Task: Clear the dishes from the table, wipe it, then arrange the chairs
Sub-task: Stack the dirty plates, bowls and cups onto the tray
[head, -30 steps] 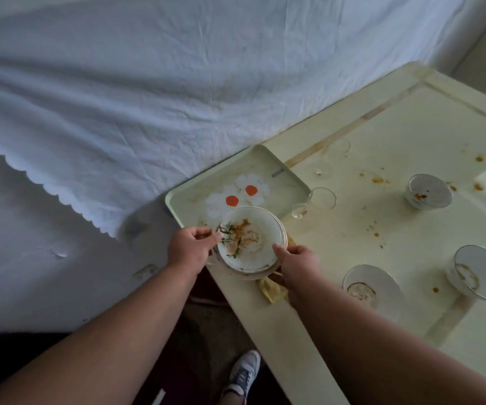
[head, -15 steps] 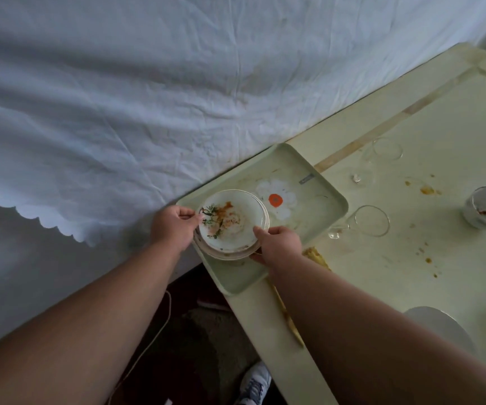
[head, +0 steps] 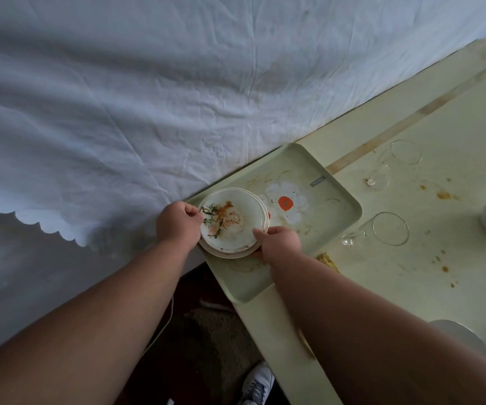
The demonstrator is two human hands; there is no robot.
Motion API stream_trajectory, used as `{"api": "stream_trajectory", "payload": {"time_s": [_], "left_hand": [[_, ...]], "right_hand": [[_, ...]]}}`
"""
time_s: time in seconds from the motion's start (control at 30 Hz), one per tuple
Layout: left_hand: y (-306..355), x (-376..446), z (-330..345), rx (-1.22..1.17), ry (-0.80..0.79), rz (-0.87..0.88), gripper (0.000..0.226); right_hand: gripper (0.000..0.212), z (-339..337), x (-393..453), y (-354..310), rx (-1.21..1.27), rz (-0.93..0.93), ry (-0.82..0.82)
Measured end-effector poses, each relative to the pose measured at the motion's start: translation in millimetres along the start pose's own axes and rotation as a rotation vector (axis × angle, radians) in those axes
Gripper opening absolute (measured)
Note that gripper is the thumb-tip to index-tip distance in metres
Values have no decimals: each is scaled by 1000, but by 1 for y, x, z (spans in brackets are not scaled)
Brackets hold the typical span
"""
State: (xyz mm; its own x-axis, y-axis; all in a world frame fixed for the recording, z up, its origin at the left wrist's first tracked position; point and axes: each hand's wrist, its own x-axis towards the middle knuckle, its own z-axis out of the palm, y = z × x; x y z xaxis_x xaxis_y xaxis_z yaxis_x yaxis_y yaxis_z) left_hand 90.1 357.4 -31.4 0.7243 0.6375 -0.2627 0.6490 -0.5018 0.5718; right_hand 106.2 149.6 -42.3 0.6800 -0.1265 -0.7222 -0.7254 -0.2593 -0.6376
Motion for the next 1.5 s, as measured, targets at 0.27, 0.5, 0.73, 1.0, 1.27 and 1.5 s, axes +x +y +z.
{"api": "stream_trajectory", "payload": {"time_s": [0.27,0.5,0.73,1.0,1.27,1.5], "left_hand": [[34,-31,6,-127,40,-79,33],[106,-91,31,-166,-36,62,47],[175,-161,61,-243,-158,303,37],[233,-274,116,-235,-565,656,27],[200,-322,176,182,-808,681,45],[170,-320,190,260,-731,595,26]], "right_hand": [[56,-33,-22,-15,-122,-87,-75],[36,-98,-69,-15,-78,-129,-4],[27,-202,-111,22,41,-176,176],[12,-343,-140,105,308,-67,590],[12,-381,-173,172,397,36,694],[25,-404,-176,201,468,72,710]]}}
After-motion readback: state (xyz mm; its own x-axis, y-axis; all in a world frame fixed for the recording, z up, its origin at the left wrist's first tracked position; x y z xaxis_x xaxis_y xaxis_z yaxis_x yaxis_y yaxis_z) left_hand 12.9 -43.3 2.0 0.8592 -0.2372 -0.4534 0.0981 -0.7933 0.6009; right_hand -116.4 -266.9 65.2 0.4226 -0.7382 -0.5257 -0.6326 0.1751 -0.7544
